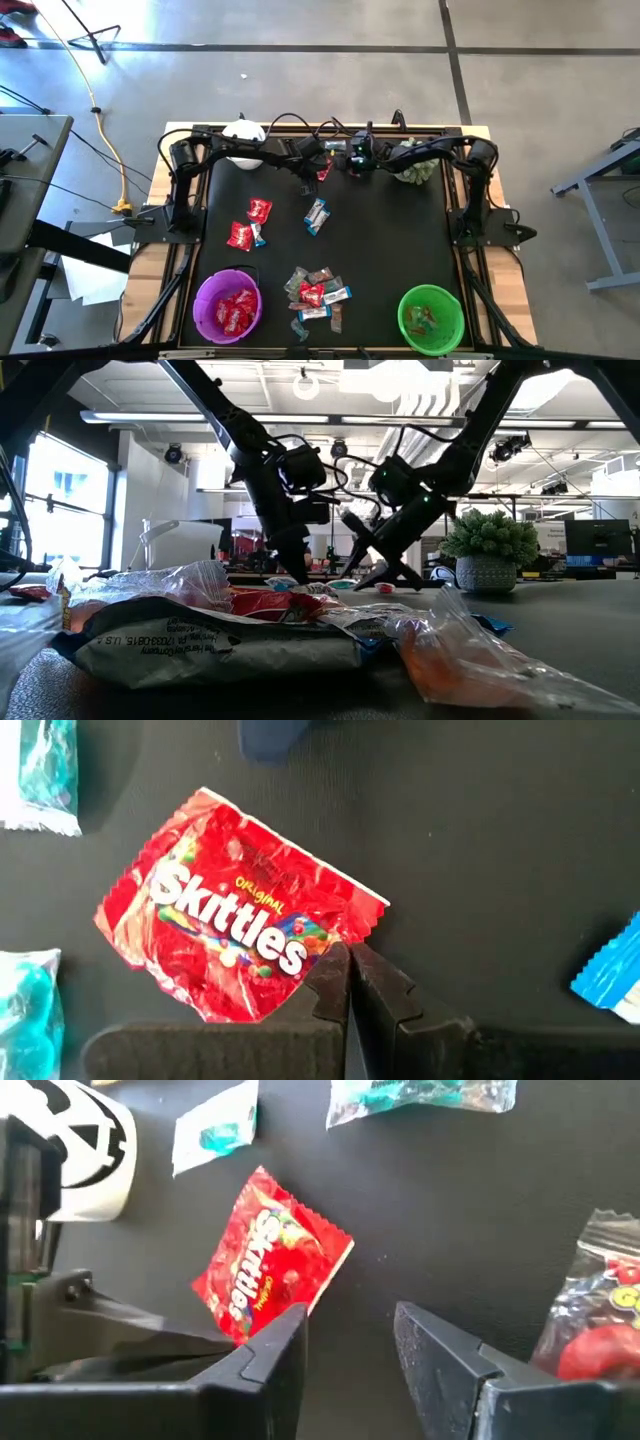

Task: Sort candy
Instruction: Put the red candy into the violet bucket

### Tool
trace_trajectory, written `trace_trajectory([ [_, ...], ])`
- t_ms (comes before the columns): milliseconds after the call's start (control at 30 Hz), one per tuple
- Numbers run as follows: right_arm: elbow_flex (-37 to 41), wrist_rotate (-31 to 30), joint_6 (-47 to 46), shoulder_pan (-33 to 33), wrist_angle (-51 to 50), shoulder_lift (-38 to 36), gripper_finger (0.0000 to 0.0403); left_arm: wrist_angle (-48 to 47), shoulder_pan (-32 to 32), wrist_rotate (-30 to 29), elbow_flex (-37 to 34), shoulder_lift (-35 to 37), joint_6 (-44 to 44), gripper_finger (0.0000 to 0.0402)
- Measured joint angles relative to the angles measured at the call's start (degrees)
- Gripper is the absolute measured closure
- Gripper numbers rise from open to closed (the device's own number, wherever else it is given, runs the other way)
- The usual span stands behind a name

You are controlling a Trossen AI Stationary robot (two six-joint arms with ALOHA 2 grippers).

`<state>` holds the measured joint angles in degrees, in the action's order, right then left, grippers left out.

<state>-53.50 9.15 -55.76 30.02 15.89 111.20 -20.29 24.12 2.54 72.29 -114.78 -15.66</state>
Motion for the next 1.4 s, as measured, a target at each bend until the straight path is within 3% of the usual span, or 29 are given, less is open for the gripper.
trace_trajectory([
  [400,-0.02,0.08,-7.09,-0.07,4.87,0.61,0.0252,0.51,0.02,0.23,0.09,0.2,0.08,0.0401],
  [600,-0.02,0.73,-8.05,-0.61,4.54,0.61,0.0252,1.23,-0.1,6.17,0.15,0.22,3.1,0.0401],
  [700,-0.02,0.96,-8.36,-0.97,4.55,0.61,0.0252,1.48,-0.53,6.17,0.17,0.26,3.45,0.0401],
  [800,-0.02,1.2,-7.94,-1.25,4.54,0.61,0.0252,1.52,-0.61,3.63,0.17,0.31,3.19,0.0401],
  [933,-0.02,1.92,-7.26,-1.55,4.48,0.61,0.0252,1.45,-0.46,-4.84,0.17,0.31,1.29,0.0399],
  [1400,-0.1,6.03,-4.41,-1.68,2.14,0.61,0.0252,-1.71,-0.78,-5.63,0.2,0.85,-1.71,0.0296],
])
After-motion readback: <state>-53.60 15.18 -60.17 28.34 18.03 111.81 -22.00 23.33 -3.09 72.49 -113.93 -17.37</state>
